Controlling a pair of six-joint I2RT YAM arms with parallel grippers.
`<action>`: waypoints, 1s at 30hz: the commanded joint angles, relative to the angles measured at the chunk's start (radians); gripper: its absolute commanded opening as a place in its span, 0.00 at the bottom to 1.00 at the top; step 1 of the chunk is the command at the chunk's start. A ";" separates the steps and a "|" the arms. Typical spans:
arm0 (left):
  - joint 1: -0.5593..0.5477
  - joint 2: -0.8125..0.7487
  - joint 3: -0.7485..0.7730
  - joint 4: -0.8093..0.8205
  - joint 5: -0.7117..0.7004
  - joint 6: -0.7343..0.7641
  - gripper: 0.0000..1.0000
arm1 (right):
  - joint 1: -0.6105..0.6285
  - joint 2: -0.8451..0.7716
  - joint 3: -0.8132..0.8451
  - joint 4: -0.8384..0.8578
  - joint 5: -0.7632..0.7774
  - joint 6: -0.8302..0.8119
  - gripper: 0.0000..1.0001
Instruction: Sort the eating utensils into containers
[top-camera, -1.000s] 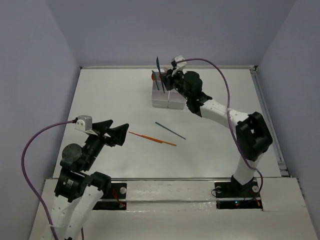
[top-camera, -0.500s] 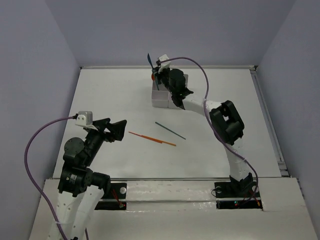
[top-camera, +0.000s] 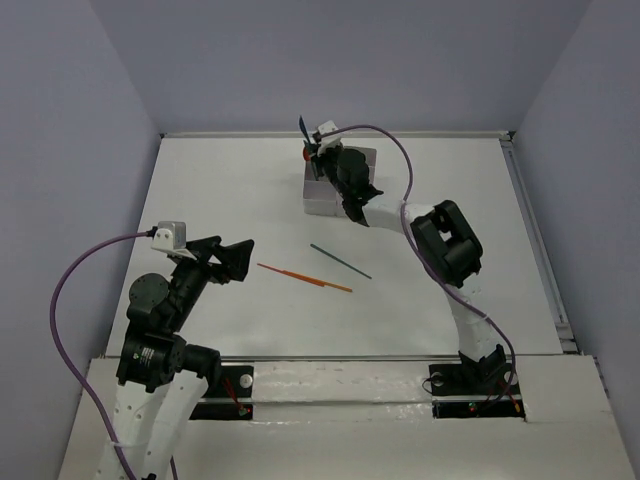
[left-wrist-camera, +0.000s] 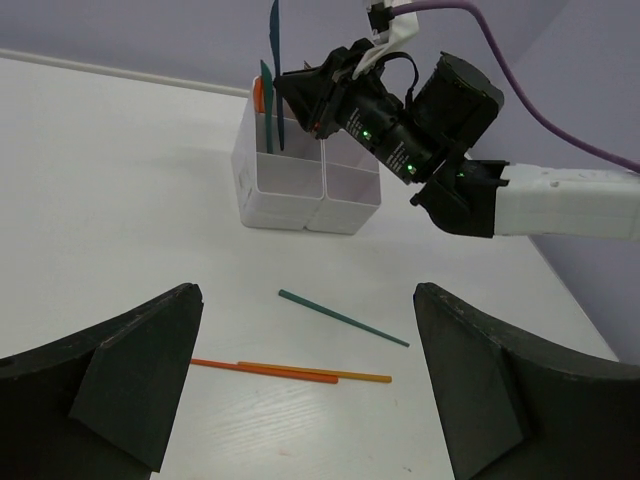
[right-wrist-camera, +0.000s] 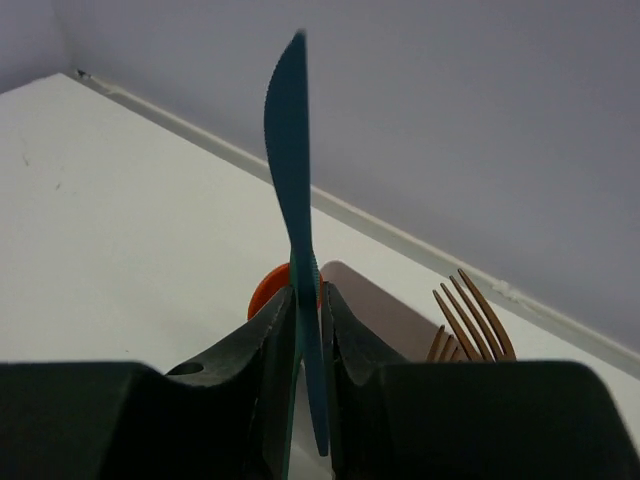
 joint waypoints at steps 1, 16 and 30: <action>0.007 0.002 -0.001 0.055 0.020 0.017 0.99 | 0.002 -0.064 -0.034 0.093 0.024 0.006 0.30; 0.025 0.007 -0.004 0.058 0.033 0.016 0.99 | 0.069 -0.429 -0.346 -0.078 -0.001 0.095 0.37; 0.025 0.024 -0.007 0.064 0.053 0.011 0.99 | 0.107 -0.539 -0.523 -0.830 -0.180 0.244 0.43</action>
